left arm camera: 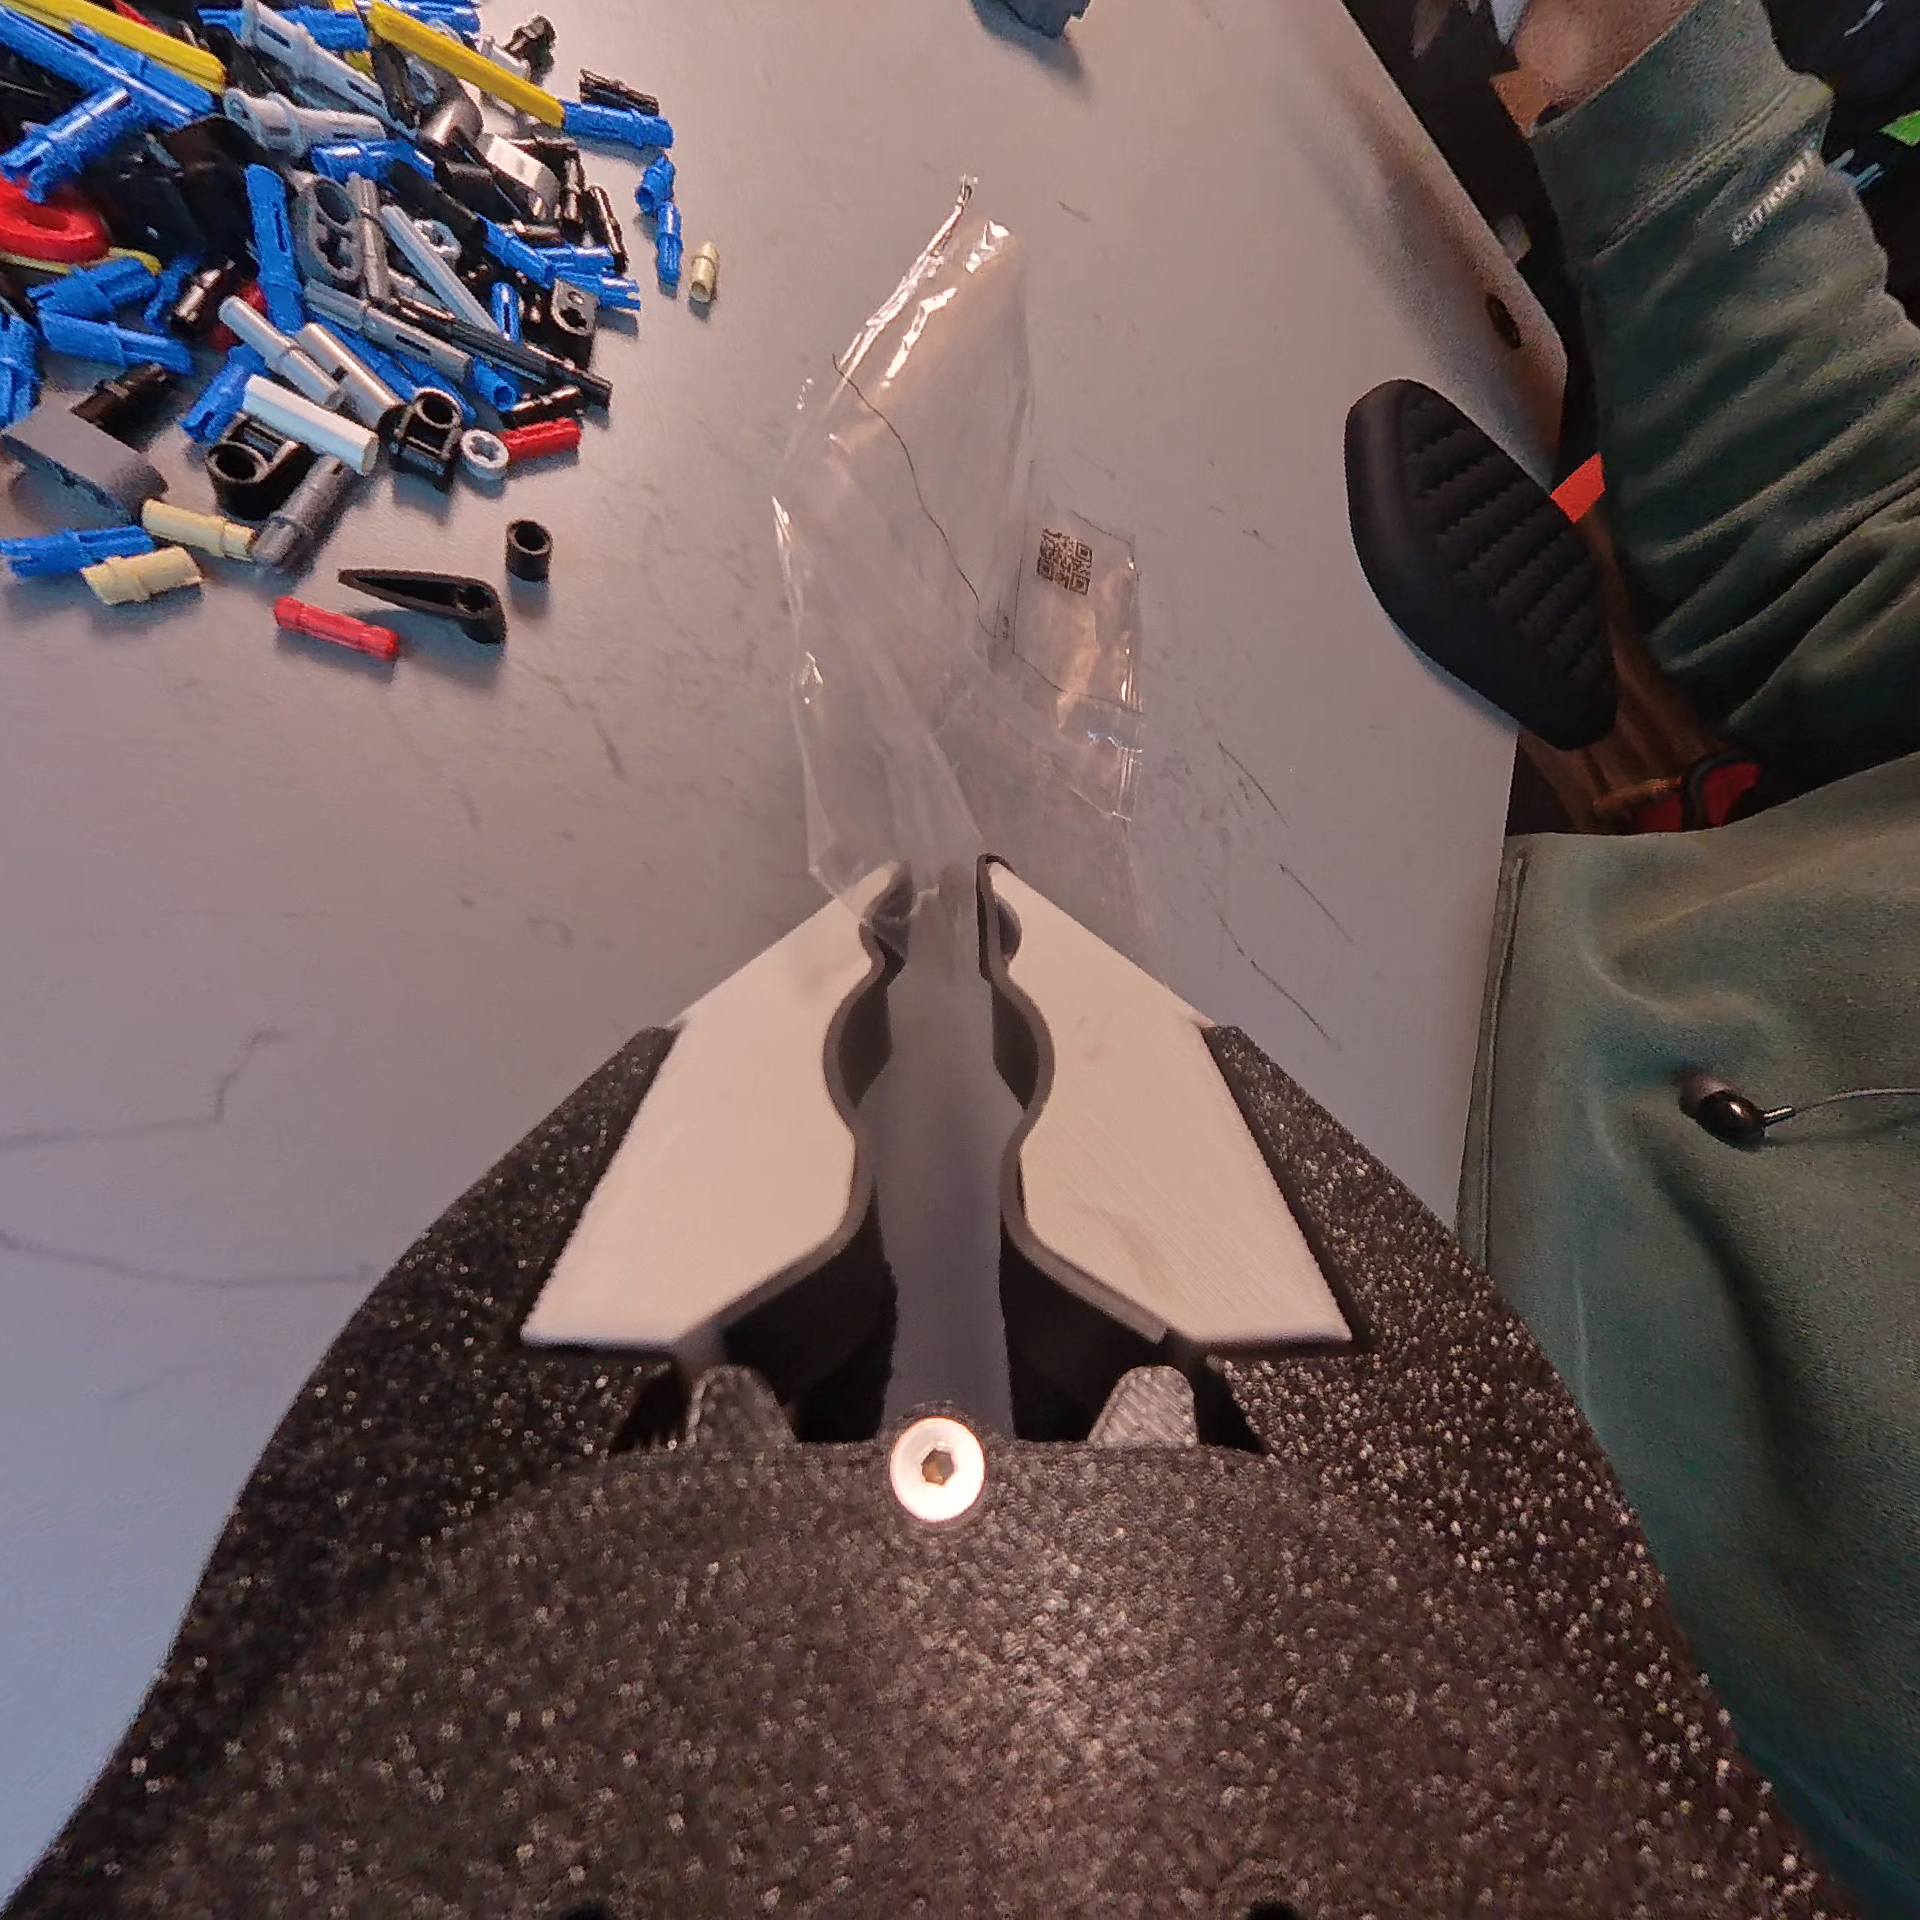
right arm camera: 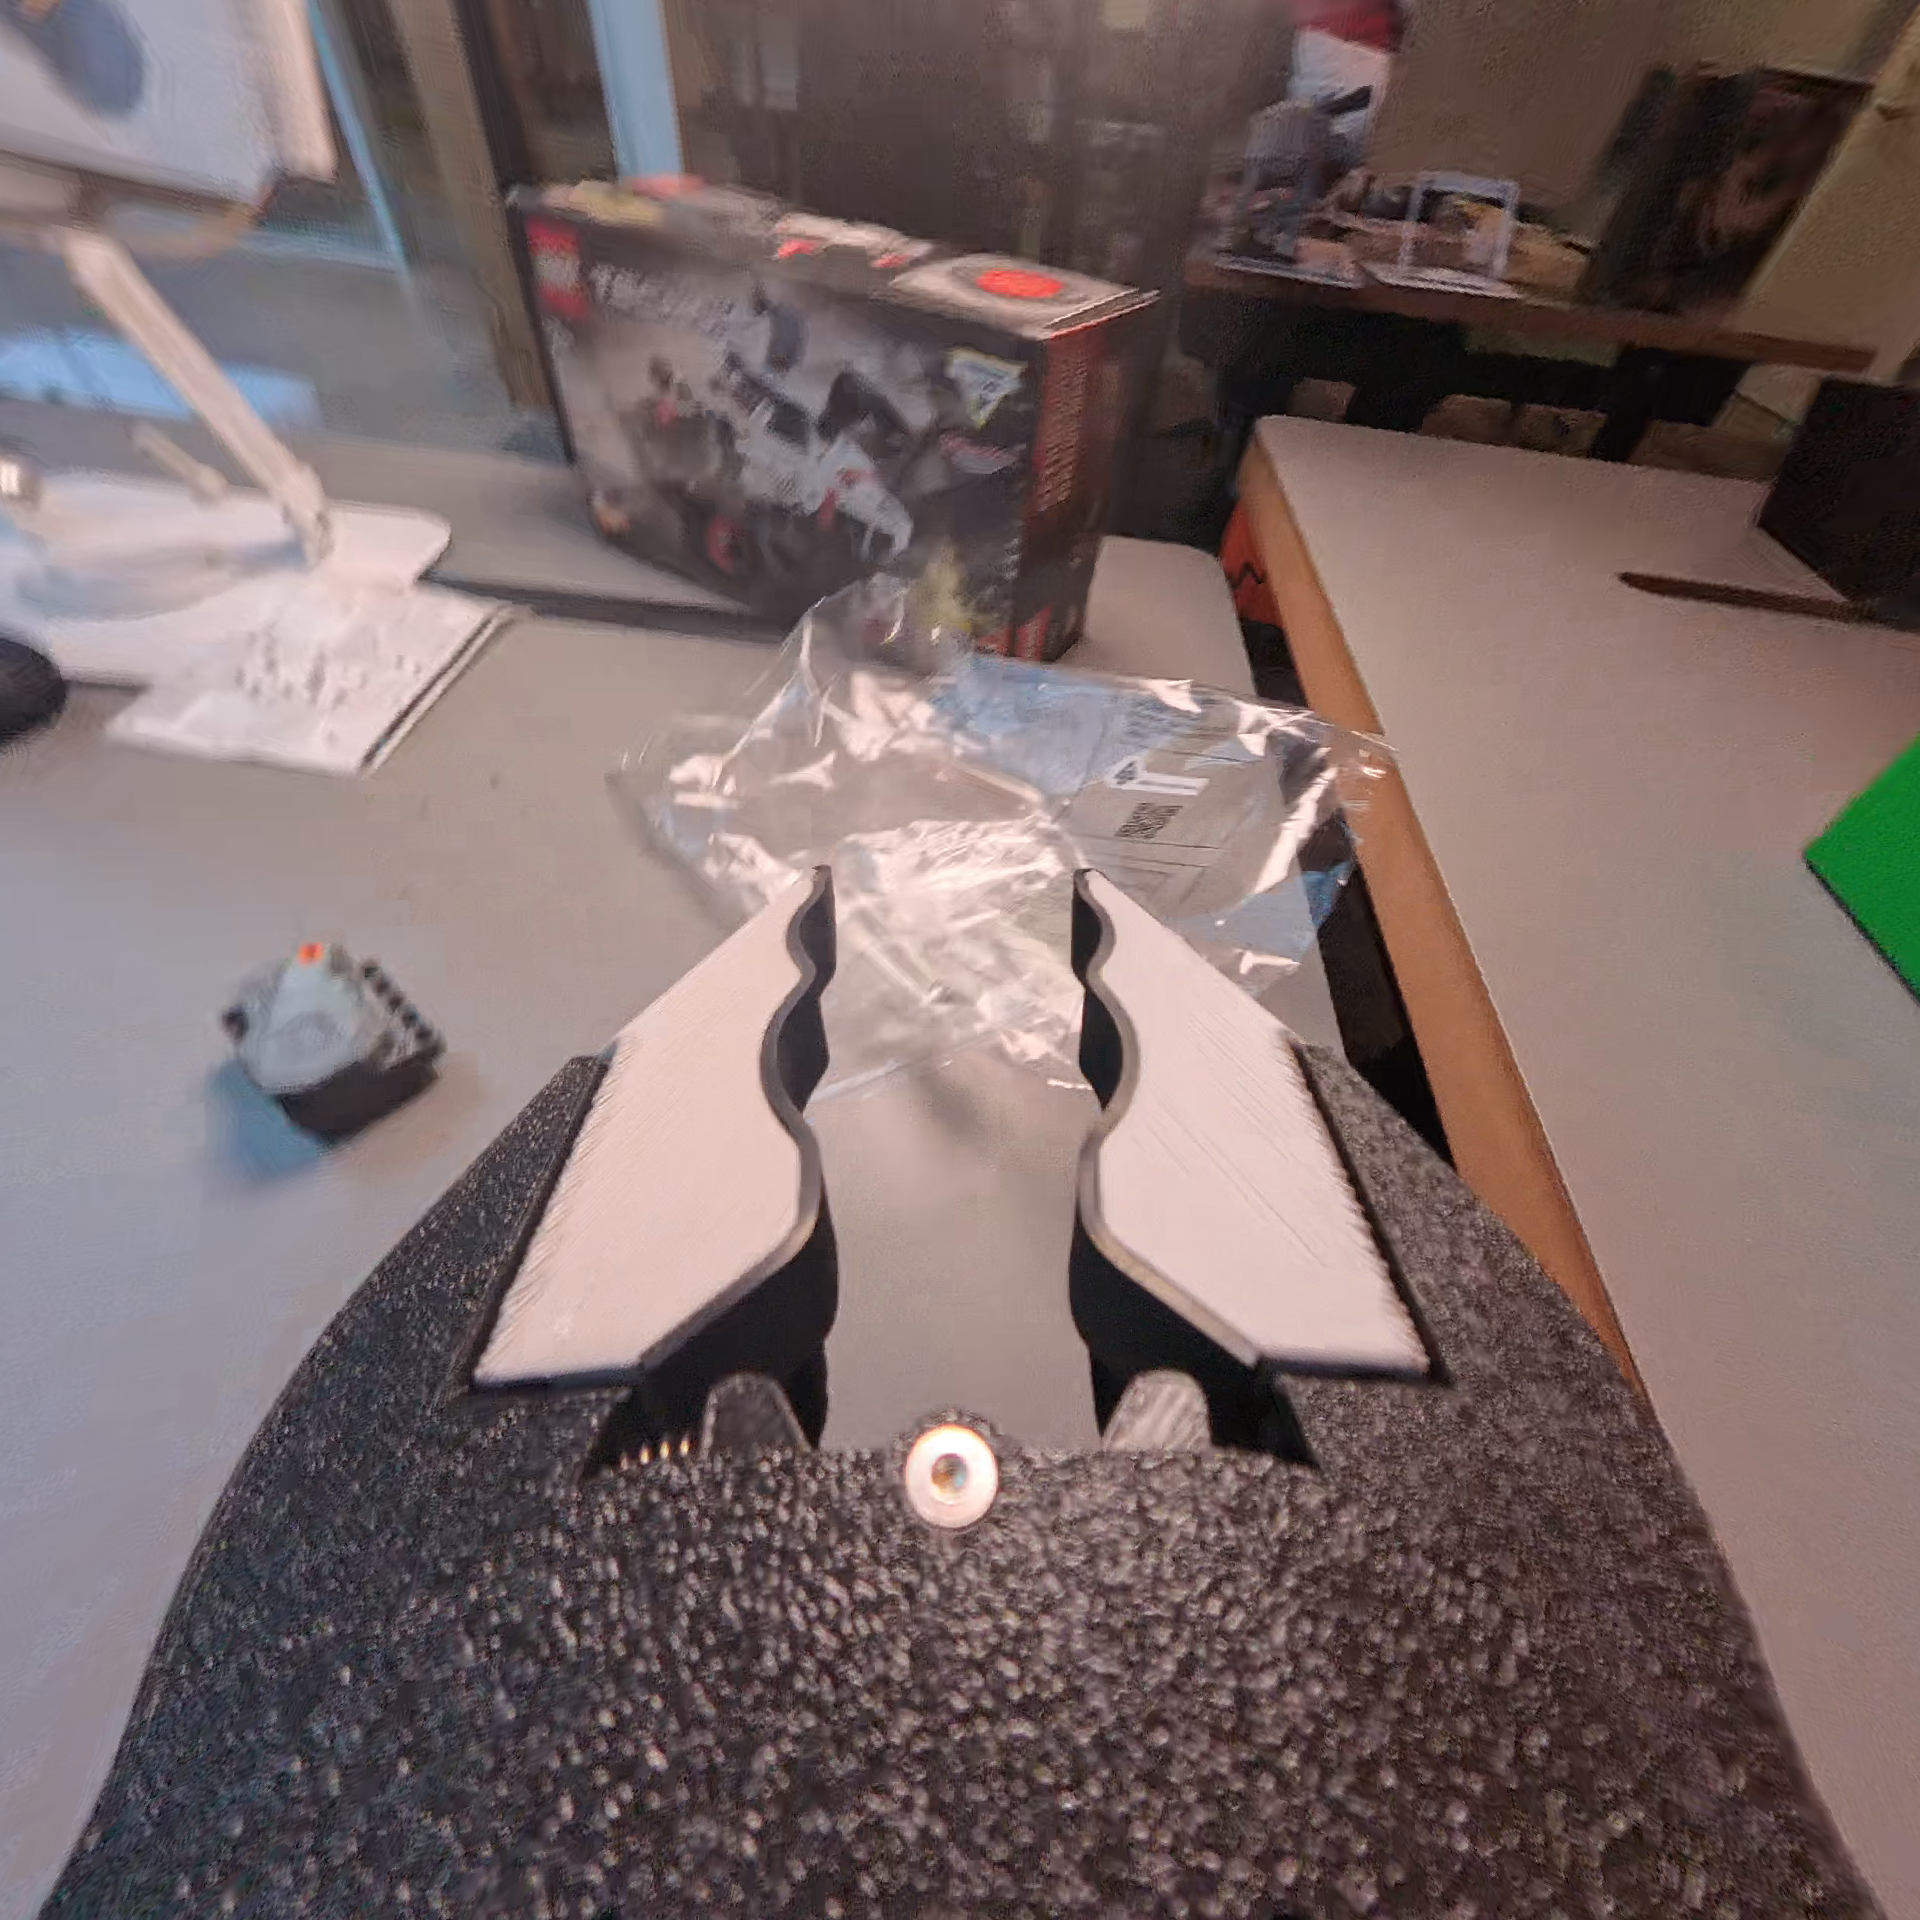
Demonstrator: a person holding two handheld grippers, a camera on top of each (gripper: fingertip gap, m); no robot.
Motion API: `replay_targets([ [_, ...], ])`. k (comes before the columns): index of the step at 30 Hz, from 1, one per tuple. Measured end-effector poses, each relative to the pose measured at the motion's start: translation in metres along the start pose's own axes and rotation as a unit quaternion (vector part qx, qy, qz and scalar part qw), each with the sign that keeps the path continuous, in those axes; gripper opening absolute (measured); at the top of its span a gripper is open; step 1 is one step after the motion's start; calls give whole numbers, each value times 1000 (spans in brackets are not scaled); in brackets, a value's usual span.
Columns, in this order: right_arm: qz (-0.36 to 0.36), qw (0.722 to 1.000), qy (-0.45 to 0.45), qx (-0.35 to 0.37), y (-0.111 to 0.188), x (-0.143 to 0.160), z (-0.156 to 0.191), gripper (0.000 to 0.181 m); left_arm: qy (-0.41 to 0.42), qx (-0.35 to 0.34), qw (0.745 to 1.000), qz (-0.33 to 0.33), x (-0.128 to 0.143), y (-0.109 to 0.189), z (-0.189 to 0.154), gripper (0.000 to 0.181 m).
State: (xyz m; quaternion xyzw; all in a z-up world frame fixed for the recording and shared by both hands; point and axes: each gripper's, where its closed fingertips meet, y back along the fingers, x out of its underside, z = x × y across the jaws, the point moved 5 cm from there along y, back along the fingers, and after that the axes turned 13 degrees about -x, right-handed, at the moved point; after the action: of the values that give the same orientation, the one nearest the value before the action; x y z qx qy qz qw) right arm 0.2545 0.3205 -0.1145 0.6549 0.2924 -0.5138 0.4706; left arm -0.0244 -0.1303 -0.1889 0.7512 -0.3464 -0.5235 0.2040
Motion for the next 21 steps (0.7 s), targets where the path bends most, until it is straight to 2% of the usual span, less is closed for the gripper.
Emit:
replay_targets([
  [2, 81, 991, 102, -24, -8, 12, 22, 57, 5, 1, 1000, -2, -1, -1, 1, 11],
  [4, 157, 965, 210, -13, -18, 29, 31, 64, 8, 2, 1000, -2, -1, -2, 1, 11],
  [7, 232, 905, 354, 37, -39, 45, 25, 61, 9, 2, 1000, 0, -1, -3, 1, 11],
  [9, 252, 890, 377, 43, -54, 49, 20, 53, 10, 1, 1000, 0, -1, -4, 2, 11],
  [12, 261, 891, 368, 54, -76, 43, 8, 39, 13, -1, 1000, -1, -1, -4, 2, 11],
  [16, 270, 889, 366, 59, -91, 30, 5, 48, 13, -1, 1000, -10, -3, -3, 2, 7],
  [19, 229, 900, 366, 49, -81, 1, 34, 52, 13, 3, 999, -30, -6, 0, 1, 0],
  [21, 191, 922, 336, -1, -70, -14, 71, 55, 25, 27, 998, -47, -10, 3, -2, 0],
])
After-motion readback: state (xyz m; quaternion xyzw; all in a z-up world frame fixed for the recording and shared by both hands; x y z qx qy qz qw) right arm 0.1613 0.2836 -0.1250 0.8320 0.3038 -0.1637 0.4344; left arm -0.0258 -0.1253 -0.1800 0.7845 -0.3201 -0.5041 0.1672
